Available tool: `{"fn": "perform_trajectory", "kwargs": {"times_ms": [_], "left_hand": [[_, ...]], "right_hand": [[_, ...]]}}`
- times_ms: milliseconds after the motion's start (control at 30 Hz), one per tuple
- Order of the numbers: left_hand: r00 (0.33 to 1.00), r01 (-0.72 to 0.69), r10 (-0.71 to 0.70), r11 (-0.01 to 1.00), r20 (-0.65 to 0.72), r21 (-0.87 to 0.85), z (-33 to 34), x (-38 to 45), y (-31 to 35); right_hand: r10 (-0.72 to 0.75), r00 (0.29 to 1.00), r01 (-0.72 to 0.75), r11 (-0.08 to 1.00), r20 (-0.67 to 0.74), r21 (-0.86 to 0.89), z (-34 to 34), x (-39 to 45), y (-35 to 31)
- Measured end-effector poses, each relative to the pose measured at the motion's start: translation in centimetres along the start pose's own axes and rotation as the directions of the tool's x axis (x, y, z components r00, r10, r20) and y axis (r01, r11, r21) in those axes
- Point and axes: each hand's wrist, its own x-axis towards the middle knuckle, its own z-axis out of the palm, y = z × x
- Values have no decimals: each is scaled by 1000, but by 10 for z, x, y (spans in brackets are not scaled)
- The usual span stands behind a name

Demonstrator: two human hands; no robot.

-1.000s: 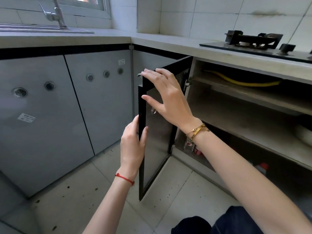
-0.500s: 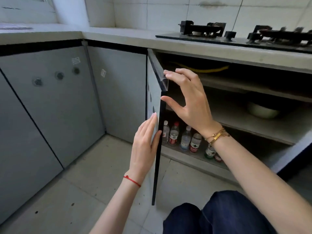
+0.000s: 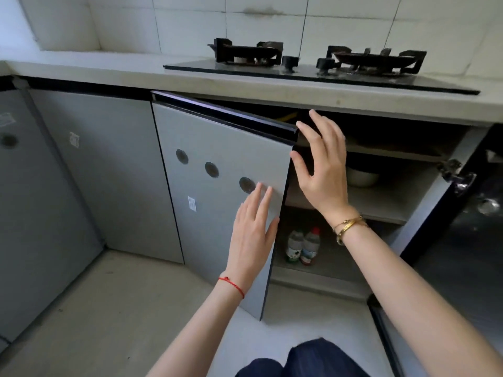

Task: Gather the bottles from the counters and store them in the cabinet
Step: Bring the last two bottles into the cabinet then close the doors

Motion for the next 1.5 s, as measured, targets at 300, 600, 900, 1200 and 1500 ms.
{"fn": "perform_trajectory", "kwargs": {"times_ms": [300,600,900,1200,1500], "left_hand": [[997,59,-66,991,50,119,69,65,-4],[996,56,-67,983,58,175,86,91,-11],[993,4,-22,987,115,159,83,92,-19],[990,-61,66,997,122,-45,37,77,-5],[955,-274,289,945,65,-180,-7,33,79]], "right_hand": [[19,999,-26,971,-29,-237,44,24,80],[81,994,-98,953,-71,-286,61,36,103],[119,991,-131,907,-56,-400,53,34,89],[208,977,-174,898,43,-404,-21,-20,46],[305,952,-255,843,31,-473,-134,-89,-11]]}}
